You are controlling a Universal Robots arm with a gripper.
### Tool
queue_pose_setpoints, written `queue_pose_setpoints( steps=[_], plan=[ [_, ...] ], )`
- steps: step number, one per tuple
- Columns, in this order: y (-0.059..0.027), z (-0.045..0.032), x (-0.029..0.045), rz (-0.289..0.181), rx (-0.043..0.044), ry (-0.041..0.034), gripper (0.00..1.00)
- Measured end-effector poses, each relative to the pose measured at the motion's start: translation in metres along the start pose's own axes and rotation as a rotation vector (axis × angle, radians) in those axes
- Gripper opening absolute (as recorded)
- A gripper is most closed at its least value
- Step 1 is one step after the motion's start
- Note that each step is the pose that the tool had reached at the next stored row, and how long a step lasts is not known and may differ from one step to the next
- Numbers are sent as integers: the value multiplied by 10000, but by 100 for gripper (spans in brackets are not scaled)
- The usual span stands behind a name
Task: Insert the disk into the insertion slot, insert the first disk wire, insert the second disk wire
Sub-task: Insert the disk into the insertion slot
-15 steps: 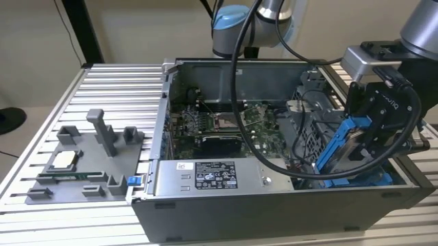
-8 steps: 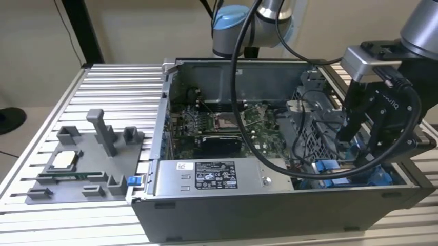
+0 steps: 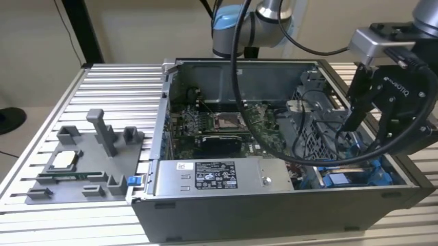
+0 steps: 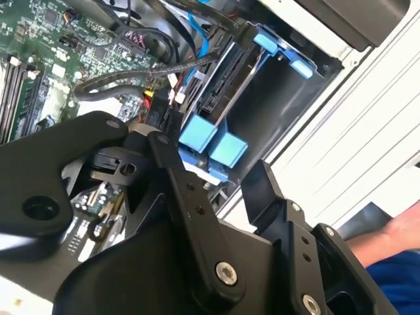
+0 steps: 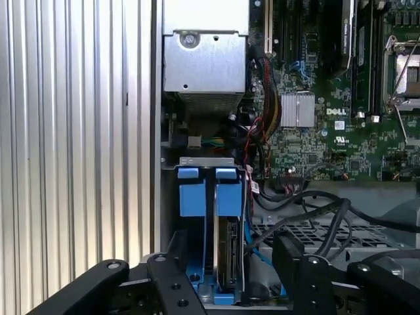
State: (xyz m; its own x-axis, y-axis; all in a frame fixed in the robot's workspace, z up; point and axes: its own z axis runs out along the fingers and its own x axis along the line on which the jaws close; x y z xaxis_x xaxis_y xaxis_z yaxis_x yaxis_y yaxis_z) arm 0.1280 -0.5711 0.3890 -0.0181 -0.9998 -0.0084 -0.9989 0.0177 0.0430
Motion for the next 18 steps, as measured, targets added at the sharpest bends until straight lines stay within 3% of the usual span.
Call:
queue_pose_setpoints(
  steps=[6,18],
  plan=[
    [7,-166,-1,0,-5,0,100],
    [7,-175,-1,0,-5,-1,100]
  ],
)
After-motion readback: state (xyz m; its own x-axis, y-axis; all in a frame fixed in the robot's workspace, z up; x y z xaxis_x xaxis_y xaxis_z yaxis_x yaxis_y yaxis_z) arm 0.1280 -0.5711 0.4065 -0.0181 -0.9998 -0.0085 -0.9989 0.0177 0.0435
